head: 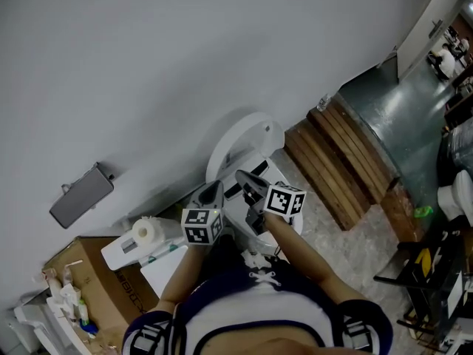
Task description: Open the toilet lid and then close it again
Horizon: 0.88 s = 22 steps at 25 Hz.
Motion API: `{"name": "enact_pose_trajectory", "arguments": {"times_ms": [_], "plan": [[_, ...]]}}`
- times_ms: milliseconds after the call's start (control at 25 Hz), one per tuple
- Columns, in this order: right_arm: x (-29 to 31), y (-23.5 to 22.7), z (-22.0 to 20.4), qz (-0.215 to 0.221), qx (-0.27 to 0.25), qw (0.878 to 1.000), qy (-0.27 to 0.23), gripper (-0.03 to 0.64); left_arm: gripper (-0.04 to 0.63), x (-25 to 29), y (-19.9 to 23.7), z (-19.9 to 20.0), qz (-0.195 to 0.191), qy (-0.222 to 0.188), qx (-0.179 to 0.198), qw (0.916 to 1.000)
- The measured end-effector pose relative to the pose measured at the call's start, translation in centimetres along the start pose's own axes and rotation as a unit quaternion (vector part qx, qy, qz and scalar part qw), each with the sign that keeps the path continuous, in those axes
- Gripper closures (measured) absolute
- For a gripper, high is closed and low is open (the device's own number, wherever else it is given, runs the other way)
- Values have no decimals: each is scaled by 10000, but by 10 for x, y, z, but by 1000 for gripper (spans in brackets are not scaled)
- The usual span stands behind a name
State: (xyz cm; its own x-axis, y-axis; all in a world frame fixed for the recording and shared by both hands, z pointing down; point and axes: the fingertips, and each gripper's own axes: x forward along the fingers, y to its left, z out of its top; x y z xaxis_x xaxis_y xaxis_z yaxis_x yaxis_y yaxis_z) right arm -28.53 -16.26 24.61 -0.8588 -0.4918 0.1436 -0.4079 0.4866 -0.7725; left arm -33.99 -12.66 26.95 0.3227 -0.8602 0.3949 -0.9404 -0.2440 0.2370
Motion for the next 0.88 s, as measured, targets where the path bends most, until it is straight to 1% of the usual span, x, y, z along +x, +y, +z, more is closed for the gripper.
{"name": "enact_pose_trajectory", "arguments": {"times_ms": [240, 360, 480, 520, 560, 600, 880], "plan": [[20, -9, 7, -193, -320, 9989, 281, 607, 589, -2, 13, -3, 131, 36, -132, 9998], [33, -17, 11, -370, -334, 9978, 426, 606, 589, -1, 19, -4, 144, 48, -174, 9997], [43, -18, 16, -408, -208, 9977, 494, 604, 589, 1, 23, -4, 158, 54, -233, 9996], [47, -19, 18, -408, -174, 9977, 504, 593, 589, 2, 25, -4, 157, 55, -247, 9996], [50, -20, 20, -406, -149, 9977, 514, 545, 589, 3, 26, -4, 152, 55, -252, 9996], [54, -21, 21, -404, -124, 9977, 521, 518, 589, 5, 28, -3, 144, 58, -253, 9996], [73, -24, 28, -458, -58, 9977, 501, 515, 589, 9, 35, -5, 73, 167, -285, 9994]]}}
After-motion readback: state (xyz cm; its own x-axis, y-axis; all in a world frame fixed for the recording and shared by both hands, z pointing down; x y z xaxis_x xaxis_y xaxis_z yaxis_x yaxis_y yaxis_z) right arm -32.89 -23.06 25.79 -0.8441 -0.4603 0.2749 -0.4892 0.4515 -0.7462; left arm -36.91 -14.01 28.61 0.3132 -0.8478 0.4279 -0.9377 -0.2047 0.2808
